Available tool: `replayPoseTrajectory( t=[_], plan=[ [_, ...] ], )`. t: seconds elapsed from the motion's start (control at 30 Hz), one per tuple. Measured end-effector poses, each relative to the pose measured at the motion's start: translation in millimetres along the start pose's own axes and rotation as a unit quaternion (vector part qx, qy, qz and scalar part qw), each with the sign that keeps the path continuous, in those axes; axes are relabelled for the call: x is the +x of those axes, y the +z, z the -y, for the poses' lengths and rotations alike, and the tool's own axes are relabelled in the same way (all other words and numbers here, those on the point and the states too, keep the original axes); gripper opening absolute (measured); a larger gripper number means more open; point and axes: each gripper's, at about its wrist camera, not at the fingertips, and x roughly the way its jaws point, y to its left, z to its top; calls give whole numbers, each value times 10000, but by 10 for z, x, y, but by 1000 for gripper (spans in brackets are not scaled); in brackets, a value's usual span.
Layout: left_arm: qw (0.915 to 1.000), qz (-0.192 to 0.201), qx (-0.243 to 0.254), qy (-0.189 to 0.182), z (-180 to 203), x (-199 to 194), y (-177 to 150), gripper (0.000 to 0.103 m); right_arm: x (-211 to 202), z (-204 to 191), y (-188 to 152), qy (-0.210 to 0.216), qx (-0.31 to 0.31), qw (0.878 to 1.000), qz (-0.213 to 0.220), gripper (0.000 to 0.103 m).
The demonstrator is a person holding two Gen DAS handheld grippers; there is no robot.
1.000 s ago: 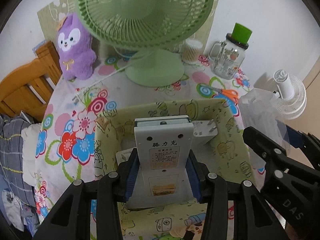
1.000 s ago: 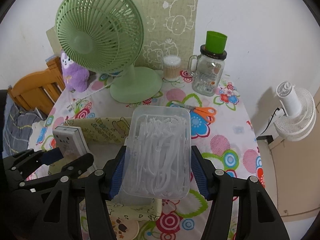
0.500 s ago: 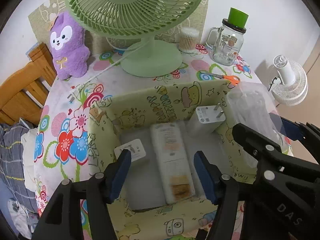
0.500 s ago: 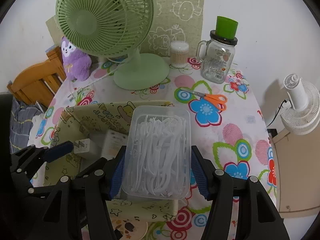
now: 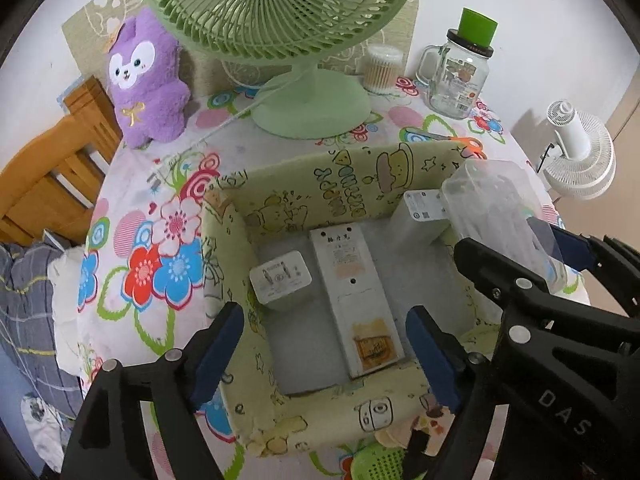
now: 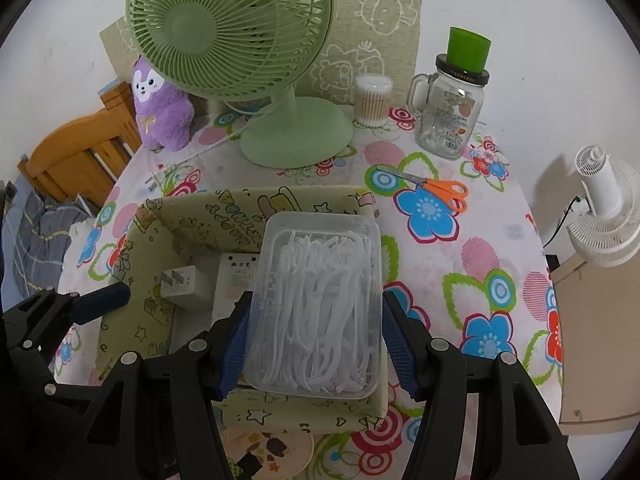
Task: Organize rigid objects
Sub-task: 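Lower the card and floss box into the fabric box and open both tools, then withdraw both tools from the box toward the green case and white puck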
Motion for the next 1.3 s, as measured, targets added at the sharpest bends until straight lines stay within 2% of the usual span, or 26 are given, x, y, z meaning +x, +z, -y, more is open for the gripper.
replayPoseTrajectory(
  t=[0.1, 0.17, 0.27, 0.33, 0.73, 1.3],
  plan=[
    [10000, 38, 22, 15, 6, -48, -21, 87, -23, -3, -21, 124, 98, 9999, -12, 65],
    [9999, 56, 82, 23, 21, -74, -47, 87, -20, -14, -44, 220, 130, 9997, -53, 69],
    [9999, 68, 115, 1, 34, -109, -82, 89, -61, -51, -74, 211, 115, 9997, 5, 89],
    [9999, 82, 127, 6, 33, -131, -99, 89, -95, -60, -87, 99, 95, 9999, 81, 92],
    [9999, 135, 103, -20, 46, -287, -191, 91, -301, 15, -188, -81, 168, 9997, 174, 92],
    [9991, 404, 125, -65, 144, -691, -341, 92, -743, 27, -309, -141, 173, 9985, 499, 92]
  ],
)
